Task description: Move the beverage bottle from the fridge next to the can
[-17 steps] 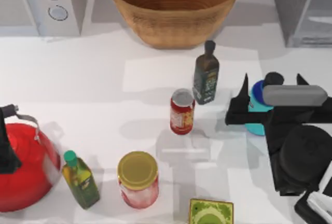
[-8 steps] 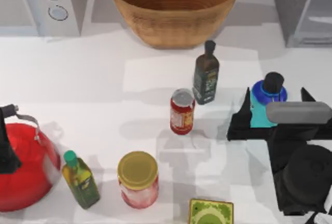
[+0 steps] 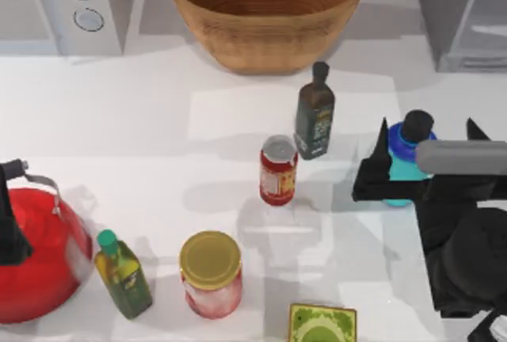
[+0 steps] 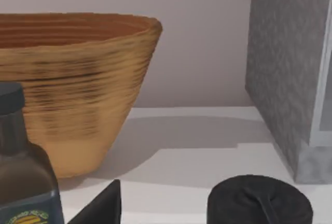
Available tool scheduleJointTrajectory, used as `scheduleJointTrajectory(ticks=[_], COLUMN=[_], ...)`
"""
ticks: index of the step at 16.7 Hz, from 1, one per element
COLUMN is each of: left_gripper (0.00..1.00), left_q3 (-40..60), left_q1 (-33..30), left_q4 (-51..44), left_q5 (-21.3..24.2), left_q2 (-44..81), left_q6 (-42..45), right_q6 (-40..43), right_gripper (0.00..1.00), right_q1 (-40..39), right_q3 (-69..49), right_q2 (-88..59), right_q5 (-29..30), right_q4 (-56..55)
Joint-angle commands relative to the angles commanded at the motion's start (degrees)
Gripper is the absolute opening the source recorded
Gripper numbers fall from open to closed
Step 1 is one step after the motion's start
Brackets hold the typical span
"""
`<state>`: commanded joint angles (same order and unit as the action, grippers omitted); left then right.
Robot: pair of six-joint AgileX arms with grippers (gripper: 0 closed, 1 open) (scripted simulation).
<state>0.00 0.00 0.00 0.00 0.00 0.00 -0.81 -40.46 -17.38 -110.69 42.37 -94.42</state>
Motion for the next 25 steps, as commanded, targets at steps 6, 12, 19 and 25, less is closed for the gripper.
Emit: scheduleJointTrajectory(ticks=[6,12,19,25], left_gripper=[1.00,1.00,1.00,1.00], left_q3=[0.0,0.0,0.0,0.0], left_q1=[0.0,0.0,0.0,0.0], left_q4=[0.0,0.0,0.0,0.0], left_q5=[0.0,0.0,0.0,0.0], left_q2=[0.0,0.0,0.0,0.0], left_q6=[0.0,0.0,0.0,0.0], right_q6=[0.1,0.2,0.5,0.8], right_gripper=[1.00,1.00,1.00,1.00], right_q1=[7.6,20.1,34.5,40.4], right_q3=[3.0,9.2,15.6,17.4], right_q2=[24.8,59.5,96.7,110.5], right_q5=[-9.2,-22.1,-36.2,-42.3], right_q4=[19.6,49.5,81.7,94.2])
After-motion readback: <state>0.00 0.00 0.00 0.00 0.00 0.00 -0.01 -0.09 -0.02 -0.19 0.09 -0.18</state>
